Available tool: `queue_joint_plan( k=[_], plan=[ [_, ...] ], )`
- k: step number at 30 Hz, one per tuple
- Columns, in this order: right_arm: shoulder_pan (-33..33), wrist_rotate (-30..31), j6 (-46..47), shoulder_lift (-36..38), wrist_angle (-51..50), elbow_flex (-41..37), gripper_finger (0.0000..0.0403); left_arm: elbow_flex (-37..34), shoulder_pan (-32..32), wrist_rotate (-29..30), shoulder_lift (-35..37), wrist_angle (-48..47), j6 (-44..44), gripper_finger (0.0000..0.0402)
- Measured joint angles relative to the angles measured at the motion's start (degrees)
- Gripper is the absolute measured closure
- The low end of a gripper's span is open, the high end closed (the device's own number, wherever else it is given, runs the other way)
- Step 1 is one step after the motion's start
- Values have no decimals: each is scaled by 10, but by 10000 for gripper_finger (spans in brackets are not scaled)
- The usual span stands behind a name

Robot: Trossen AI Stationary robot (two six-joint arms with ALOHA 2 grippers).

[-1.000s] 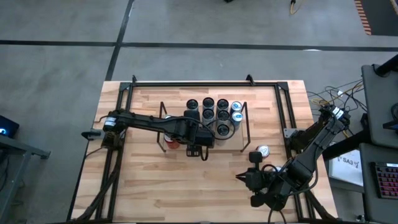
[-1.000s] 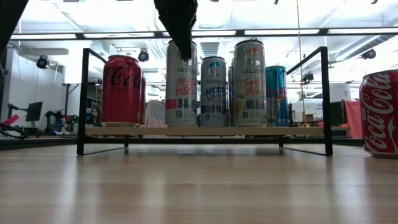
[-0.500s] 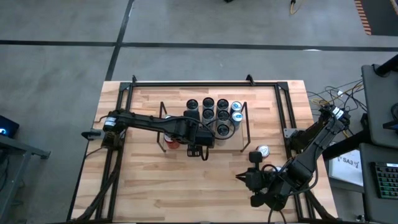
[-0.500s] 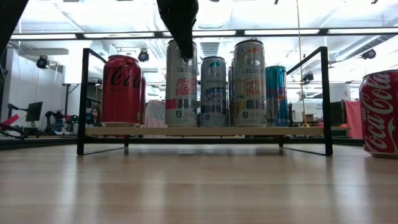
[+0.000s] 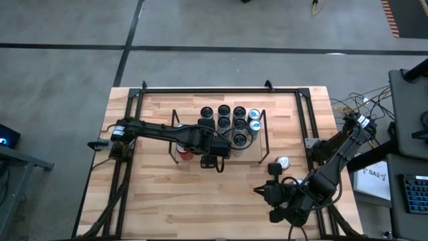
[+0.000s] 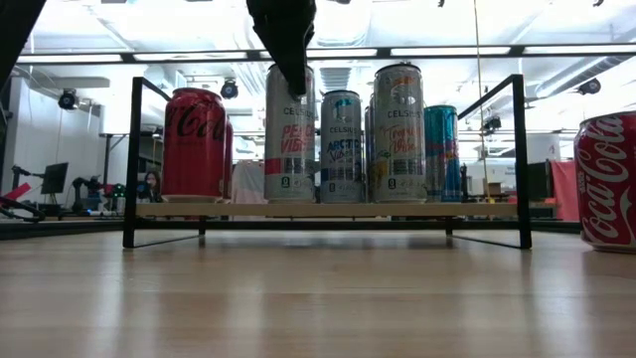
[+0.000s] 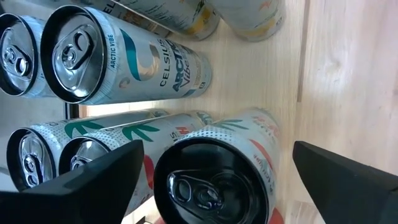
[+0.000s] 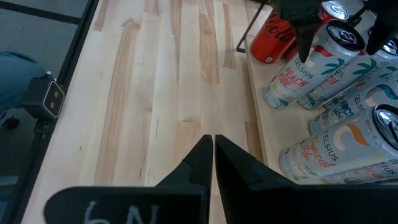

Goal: Place canned beverage on shelf
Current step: Put the white and pink soda can on the shelf aligned with the other white and pink soda can

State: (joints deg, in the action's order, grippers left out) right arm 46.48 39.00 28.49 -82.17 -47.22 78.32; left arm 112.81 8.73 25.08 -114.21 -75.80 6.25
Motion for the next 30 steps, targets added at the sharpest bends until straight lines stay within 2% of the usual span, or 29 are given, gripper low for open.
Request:
queue_joint_plan(
  k=[14,20,22,27,30],
  plan=[
    [0,0,0,0,0,0,394,0,1,19,32,-7,-23,15],
    [0,0,-1,0,22,0,394,0,5,23,72,-2,19,15],
    [0,0,-8,0,34,0,394,0,14,51,84,12,47,15],
    [0,1,-35,0,55,0,394,0,70,218,120,14,113,15],
    [-1,18,-50,0,72,0,394,-7,110,256,140,13,142,15]
  ],
)
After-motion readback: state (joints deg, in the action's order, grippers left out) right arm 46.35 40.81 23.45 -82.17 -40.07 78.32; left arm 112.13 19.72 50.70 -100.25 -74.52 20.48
